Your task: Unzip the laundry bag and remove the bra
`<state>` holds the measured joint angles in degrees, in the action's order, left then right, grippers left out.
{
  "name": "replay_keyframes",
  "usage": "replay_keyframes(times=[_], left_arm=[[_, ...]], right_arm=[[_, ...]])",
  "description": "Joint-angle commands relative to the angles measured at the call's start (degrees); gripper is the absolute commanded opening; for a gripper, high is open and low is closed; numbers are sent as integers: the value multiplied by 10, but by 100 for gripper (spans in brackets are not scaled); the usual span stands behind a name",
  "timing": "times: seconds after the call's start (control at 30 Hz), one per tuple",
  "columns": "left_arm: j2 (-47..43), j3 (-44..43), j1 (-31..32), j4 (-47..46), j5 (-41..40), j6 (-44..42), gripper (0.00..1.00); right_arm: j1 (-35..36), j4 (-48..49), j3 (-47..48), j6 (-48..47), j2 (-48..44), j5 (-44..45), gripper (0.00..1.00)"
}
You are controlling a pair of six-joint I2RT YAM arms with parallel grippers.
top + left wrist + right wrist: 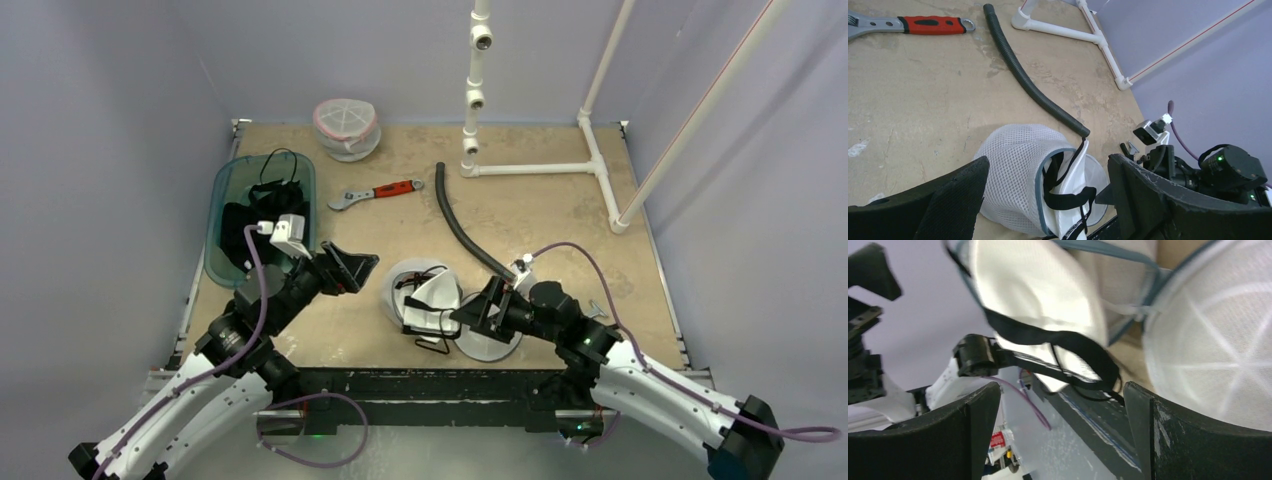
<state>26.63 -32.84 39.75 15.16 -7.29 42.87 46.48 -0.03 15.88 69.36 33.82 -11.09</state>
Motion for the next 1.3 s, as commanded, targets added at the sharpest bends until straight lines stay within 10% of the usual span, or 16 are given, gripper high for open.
replay_keyframes(times=[0.0,0.9,1.27], left_arm=[[-8,5,-3,3,-2,4,87],[-10,24,-2,-1,-4,7,87],[-13,30,-3,-1,-2,10,87]], right_arm=[[0,56,-33,-1,28,-11,95],[2,419,-77,60,266,-89,78],[22,520,-62,86,363,-90,51]])
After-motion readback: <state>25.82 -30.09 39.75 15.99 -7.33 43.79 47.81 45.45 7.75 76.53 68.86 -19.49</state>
